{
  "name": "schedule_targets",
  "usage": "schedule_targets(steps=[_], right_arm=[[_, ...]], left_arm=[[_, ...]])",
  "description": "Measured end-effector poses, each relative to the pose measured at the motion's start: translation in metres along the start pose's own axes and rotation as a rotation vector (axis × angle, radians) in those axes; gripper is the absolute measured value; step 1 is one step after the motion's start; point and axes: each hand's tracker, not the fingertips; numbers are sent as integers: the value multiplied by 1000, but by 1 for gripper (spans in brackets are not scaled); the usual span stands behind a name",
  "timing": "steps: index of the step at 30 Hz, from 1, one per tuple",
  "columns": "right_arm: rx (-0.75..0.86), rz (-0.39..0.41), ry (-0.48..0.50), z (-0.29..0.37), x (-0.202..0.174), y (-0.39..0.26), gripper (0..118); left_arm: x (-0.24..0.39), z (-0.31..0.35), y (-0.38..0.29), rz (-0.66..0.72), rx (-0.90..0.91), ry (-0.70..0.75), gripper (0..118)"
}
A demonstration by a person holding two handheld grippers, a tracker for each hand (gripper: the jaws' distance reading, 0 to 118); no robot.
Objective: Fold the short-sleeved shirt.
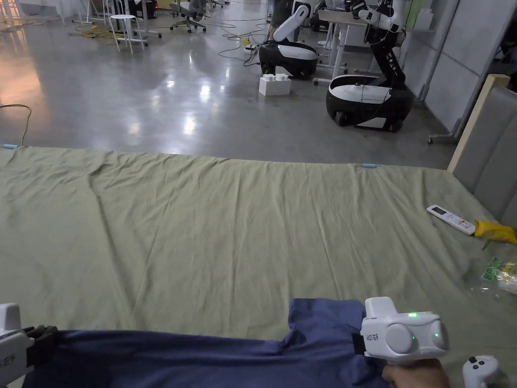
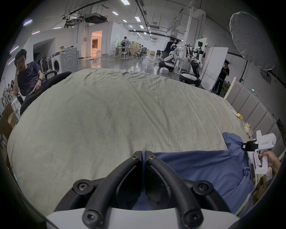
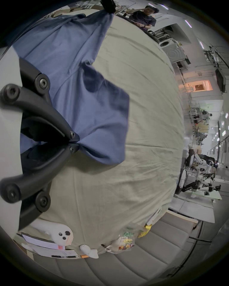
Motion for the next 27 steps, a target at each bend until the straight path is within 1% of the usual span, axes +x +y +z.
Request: schedule_targets(steps=[1, 5, 9, 14, 22, 27], right_arm=[[16, -20, 11, 10, 1, -1, 2], [80, -26, 11, 49, 6, -4, 2], [152, -70, 28, 93, 9, -13, 2], [209, -81, 40, 135, 12, -37, 2], [226, -57, 40, 184, 4, -104, 2], [161, -37, 14, 191, -4, -151, 2]], left_arm=[[-2, 4, 1, 0, 6, 1, 4], [-7, 21, 0, -3, 27, -3, 4], [-11, 43, -2, -12, 50, -8, 4], [-25, 68, -10, -5, 78, -25, 4], [-43, 105, -47, -49, 74, -59, 4], [-50, 122, -82, -48, 32, -70, 4]])
